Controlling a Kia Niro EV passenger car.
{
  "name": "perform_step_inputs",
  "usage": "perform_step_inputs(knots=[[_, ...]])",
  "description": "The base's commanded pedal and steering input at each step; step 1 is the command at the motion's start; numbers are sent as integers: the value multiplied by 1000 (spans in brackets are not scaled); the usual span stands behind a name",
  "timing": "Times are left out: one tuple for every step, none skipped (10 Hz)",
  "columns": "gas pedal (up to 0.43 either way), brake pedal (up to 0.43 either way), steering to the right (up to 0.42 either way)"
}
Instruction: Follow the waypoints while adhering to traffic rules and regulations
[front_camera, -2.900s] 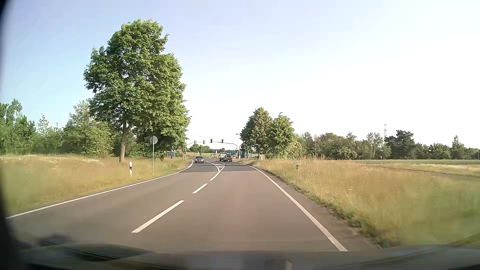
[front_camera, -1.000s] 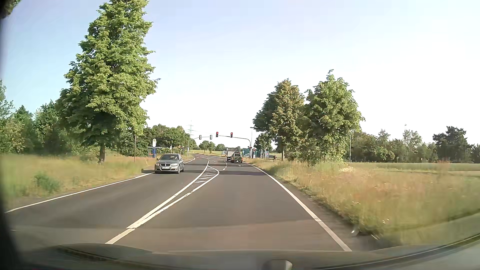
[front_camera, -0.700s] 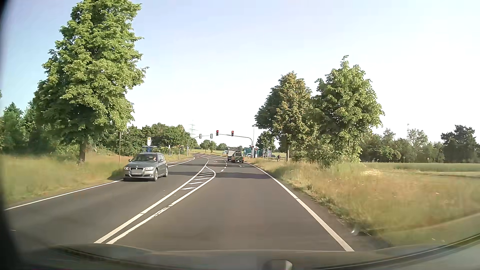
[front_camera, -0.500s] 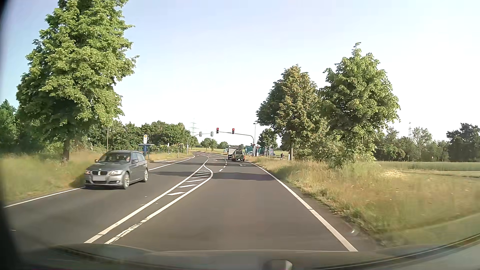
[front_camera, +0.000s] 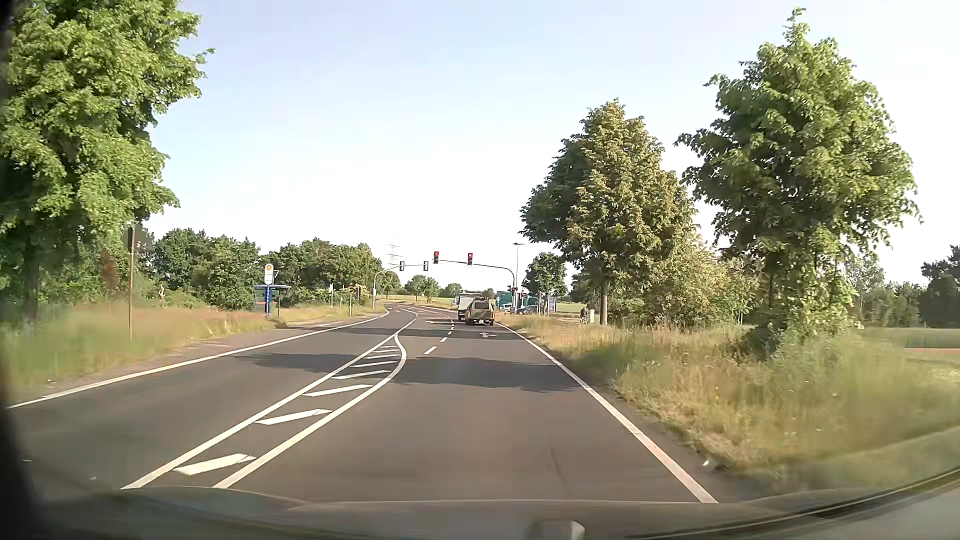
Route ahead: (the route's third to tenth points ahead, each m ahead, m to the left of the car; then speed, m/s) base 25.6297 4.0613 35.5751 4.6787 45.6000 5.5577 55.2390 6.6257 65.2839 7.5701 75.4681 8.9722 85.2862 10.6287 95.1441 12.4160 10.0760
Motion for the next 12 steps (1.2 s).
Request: perform_step_inputs(knots=[[0, 128, -10], [0, 128, -10], [0, 134, -10], [0, 134, -10], [0, 140, -10], [0, 140, -9], [0, 152, -9], [0, 159, -10], [0, 165, -11], [0, 171, -11], [0, 183, -12], [0, 189, -12]])
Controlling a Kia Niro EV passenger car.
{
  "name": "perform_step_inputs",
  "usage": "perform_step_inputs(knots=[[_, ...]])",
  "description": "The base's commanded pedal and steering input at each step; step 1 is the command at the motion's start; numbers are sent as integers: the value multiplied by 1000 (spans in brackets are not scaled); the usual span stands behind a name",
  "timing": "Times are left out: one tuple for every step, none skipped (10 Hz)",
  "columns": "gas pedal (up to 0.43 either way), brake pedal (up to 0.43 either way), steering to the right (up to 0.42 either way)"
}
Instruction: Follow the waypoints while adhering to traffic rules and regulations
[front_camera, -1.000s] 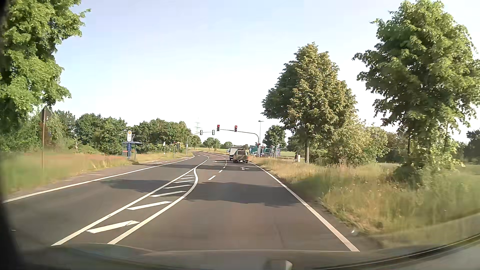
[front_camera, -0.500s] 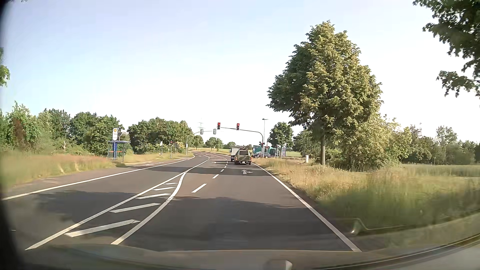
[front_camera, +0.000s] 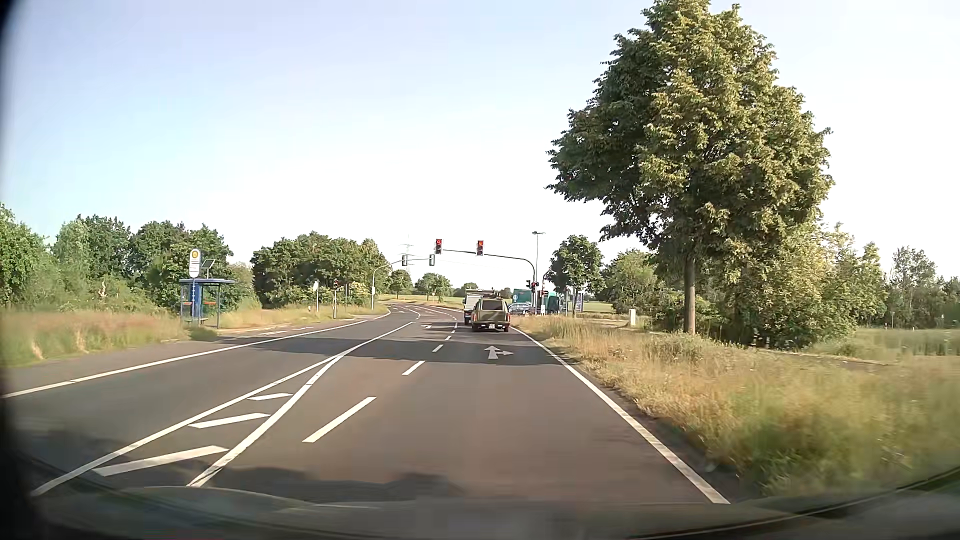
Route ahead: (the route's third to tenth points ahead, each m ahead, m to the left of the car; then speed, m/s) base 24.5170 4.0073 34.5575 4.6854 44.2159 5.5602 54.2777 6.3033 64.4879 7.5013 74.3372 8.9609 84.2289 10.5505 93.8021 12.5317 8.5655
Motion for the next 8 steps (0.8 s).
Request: perform_step_inputs(knots=[[0, 201, -11], [0, 207, -11], [0, 207, -11], [0, 213, -11], [0, 213, -10], [0, 213, -8], [0, 220, -7], [0, 220, -7]])
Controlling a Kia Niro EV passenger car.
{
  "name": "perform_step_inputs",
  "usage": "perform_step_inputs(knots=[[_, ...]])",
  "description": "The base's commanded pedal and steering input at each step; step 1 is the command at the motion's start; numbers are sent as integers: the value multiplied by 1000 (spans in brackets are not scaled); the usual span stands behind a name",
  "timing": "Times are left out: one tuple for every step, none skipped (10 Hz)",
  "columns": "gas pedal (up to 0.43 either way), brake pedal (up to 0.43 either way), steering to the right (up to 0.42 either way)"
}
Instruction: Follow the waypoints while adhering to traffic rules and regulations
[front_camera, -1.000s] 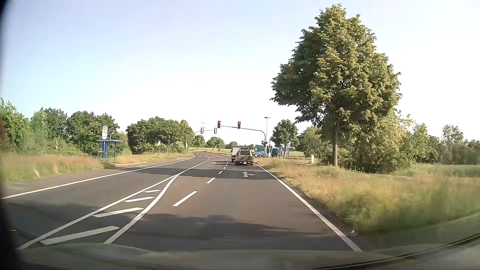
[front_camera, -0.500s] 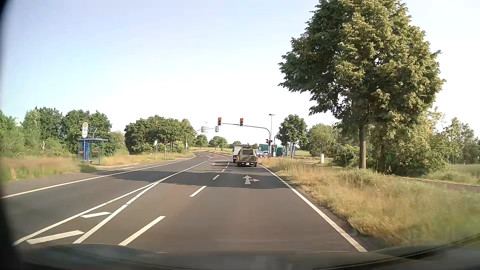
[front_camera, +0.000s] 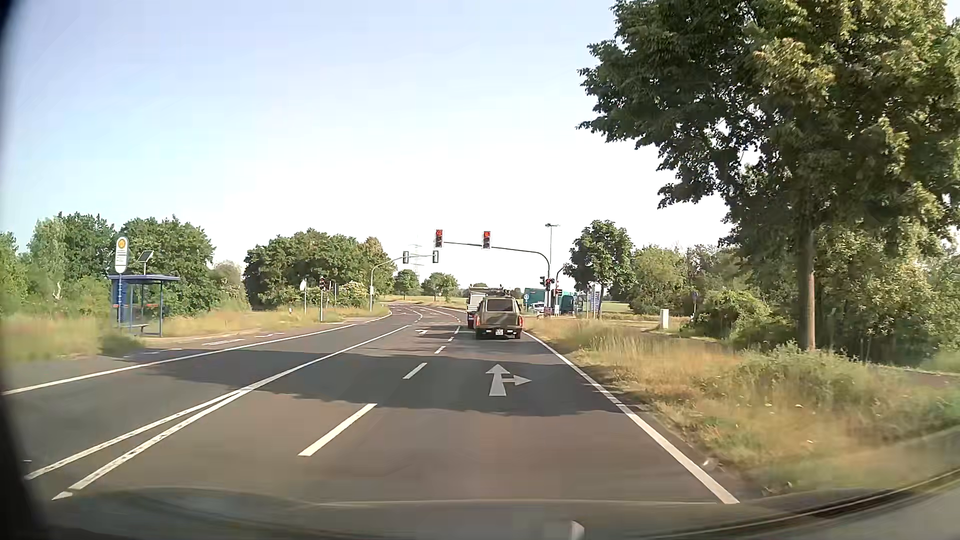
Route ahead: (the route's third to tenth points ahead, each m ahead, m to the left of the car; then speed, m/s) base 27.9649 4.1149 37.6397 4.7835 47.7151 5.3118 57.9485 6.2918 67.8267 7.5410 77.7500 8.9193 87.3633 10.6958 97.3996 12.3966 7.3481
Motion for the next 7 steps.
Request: perform_step_inputs(knots=[[0, 220, -7], [0, 220, -7], [0, 220, -6], [0, 220, -6], [0, 226, -6], [0, 220, -6], [0, 220, -6]])
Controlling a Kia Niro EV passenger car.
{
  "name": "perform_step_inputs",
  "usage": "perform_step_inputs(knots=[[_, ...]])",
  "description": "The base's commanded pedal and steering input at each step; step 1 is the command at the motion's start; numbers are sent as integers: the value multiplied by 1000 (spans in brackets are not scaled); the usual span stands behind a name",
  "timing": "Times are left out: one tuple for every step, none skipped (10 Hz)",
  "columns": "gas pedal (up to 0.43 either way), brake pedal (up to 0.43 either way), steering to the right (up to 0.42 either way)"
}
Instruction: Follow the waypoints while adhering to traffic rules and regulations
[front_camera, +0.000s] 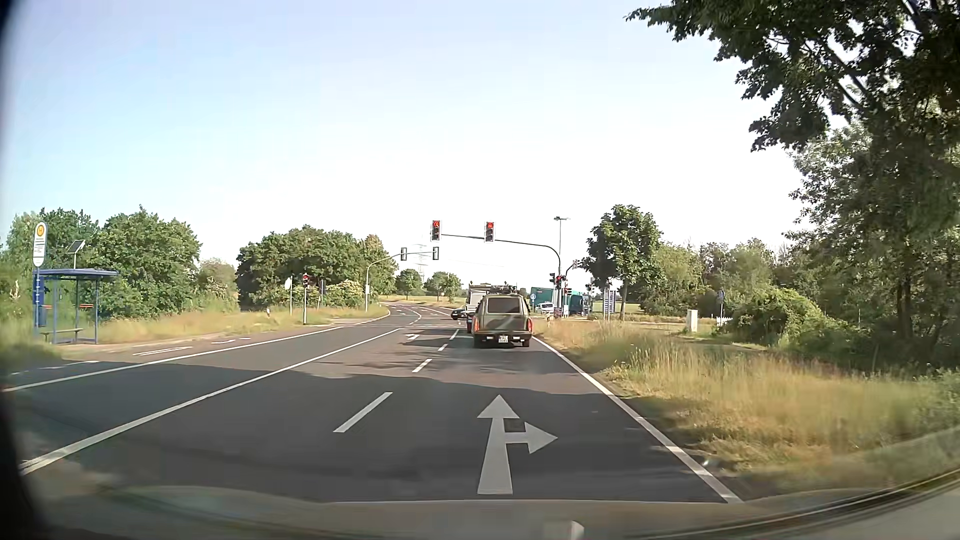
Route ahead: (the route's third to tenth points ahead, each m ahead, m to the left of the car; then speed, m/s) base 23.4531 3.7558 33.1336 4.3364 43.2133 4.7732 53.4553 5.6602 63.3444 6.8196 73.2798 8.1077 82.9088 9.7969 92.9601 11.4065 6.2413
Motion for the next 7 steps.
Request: perform_step_inputs(knots=[[0, 226, -6], [0, 226, -6], [0, 226, -6], [0, 220, -6], [0, 226, -6], [0, 226, -6], [0, 226, -6]])
